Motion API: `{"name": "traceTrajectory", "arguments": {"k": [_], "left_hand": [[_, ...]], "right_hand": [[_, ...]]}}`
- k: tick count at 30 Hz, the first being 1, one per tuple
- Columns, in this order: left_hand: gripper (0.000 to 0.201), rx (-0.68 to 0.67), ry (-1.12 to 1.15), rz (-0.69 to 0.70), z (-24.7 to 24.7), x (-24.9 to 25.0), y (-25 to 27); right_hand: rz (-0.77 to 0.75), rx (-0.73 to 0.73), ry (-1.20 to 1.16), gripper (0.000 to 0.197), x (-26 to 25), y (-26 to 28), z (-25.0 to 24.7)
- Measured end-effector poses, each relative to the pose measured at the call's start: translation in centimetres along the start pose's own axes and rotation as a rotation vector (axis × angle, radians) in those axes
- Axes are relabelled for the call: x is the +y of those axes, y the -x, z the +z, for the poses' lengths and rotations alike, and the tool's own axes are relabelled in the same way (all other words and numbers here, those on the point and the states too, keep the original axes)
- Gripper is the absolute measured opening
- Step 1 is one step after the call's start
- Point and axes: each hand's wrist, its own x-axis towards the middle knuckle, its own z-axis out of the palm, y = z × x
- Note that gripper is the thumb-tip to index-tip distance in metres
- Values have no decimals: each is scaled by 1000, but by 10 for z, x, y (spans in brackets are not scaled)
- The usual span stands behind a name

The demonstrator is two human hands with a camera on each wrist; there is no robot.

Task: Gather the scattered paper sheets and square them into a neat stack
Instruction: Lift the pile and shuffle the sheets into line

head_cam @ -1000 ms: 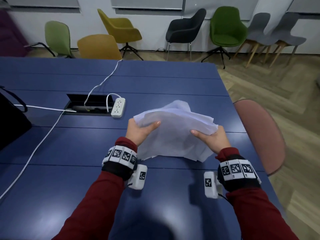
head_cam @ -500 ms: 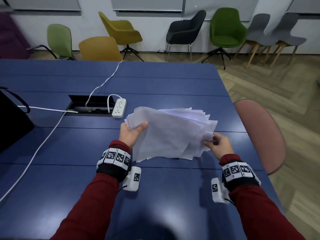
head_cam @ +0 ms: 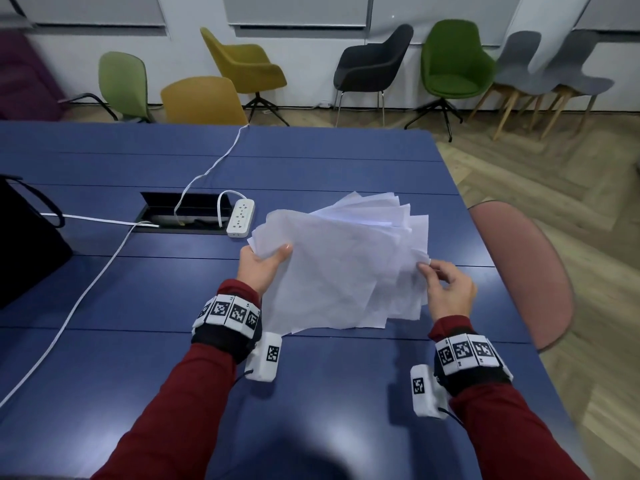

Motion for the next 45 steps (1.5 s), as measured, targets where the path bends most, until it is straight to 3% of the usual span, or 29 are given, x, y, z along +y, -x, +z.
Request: {"name": "traceTrajectory", "arguments": {"k": [4,9,15,19,24,29,37,40,45], "left_hand": [[32,-11,6,4,3,2,-3],[31,-54,-4,-35,9,5,-6],[28,-41,-23,-52,7,3,-5],[23,-51,-35,-51,1,1,-5],[15,-21,-63,-40,0,4,-4],[26,28,-45,-27,13,10,0],[23,80,-23,-38,10,8,-8],[32,150,19,-81,0,4,-15],[38,328,66,-176,-20,-3,-25]], "right_hand": [[-31,79,-2,14,-8,-4,-3],[-116,79,54,21,-26,-8,-8],[-290,-100,222,32,-18,-8,-7],[-251,-215,250,41,-16,-12,-6],[-187,-236,185,12,-16,-14,-2],[-137,-308,216,7,-9,-16,5],[-111,-300,268,5,2,-19,3],[-27,-232,220,15,10,-20,0],[55,-41,195,16,15,-19,-8]]}}
